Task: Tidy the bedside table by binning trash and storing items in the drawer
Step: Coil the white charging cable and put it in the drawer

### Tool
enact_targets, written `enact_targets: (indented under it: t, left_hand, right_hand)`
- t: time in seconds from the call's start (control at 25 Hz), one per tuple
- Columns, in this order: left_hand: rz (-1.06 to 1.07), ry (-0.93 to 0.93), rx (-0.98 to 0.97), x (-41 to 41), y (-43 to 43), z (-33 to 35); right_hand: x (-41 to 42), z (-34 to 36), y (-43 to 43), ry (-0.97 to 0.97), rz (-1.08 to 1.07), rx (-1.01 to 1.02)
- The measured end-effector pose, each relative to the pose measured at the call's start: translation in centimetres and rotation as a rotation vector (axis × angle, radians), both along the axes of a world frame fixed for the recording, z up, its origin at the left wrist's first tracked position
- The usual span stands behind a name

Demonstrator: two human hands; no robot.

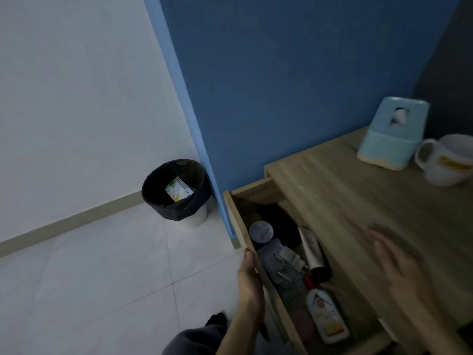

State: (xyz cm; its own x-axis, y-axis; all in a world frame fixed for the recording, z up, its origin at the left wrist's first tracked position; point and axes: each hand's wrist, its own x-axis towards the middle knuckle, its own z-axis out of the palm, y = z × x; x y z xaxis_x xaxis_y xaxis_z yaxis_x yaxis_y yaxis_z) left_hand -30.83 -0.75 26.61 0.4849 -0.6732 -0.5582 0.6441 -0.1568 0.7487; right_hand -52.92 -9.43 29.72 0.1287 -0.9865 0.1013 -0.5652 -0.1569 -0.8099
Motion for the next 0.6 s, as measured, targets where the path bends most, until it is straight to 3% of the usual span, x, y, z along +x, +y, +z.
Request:
enact_targets:
  t: [0.16, 0.36, 0.6]
  left_hand:
    - [0.008, 0.017, -0.005, -1.2, -0.7, 1.2]
    - [0.039, 0.019, 0.016, -2.8, -2.5, 1.4]
    - [-0.065, -0.042, 0.070, -4.6, -5.0, 1.1]
  right_hand:
    - [-1.8, -3.8, -1.0, 0.297, 0.073, -0.142]
    - [-1.6, -4.0, -1.4, 0.262, 0.065, -0.216]
    - [-1.7, -3.9, -1.4, 0.257, 0.061, -0.207]
